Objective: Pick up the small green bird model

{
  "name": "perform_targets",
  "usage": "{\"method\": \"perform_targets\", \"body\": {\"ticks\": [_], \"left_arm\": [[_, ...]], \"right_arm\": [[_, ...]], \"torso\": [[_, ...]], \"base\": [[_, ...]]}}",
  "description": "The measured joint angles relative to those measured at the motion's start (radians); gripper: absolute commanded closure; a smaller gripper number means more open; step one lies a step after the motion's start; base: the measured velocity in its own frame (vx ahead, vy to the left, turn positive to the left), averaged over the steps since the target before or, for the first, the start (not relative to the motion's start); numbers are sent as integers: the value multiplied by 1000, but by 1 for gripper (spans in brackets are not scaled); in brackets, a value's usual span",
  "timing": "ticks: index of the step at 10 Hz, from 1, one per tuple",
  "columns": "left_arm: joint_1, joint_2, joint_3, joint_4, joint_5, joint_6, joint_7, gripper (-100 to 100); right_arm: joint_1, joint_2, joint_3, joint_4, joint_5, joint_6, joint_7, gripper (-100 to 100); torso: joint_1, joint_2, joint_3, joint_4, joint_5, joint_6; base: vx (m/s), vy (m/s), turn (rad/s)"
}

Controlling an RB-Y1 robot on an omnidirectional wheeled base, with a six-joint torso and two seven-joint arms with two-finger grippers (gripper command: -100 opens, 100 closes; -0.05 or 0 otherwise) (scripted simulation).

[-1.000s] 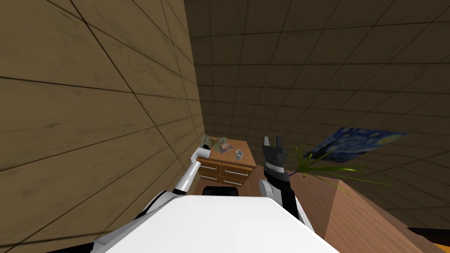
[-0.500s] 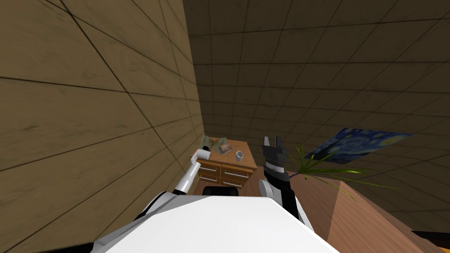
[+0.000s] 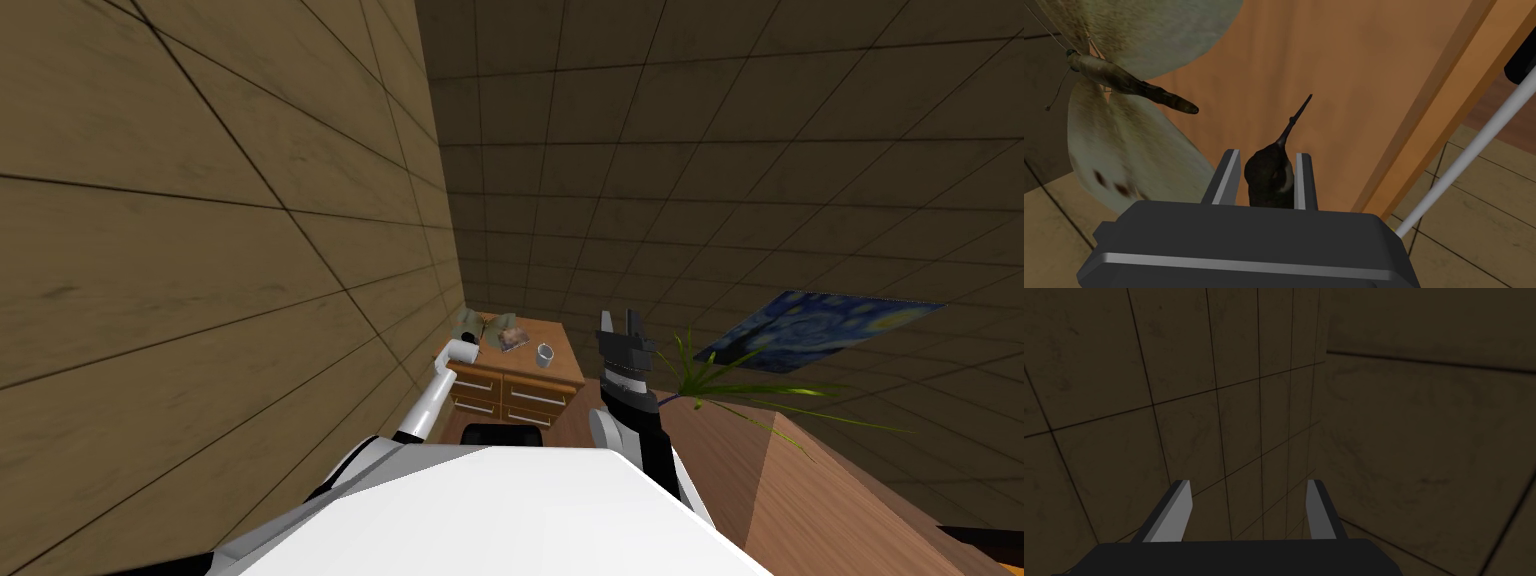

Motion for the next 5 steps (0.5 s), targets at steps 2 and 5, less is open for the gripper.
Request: {"method": "perform_targets", "body": {"ticks": [2,5], "left_arm": [[-1,1,-1,-14,1,13,1,100],[-5,2,-5,-46,2,52,4,0]], "right_arm": [[0,0,0,0,0,0,0,0],[0,0,0,0,0,0,0,0]], "torso": [[0,2,1,0,0,0],[0,2,1,0,0,0]], "base": [[-36,6,-4],[-22,5,-1]]}}
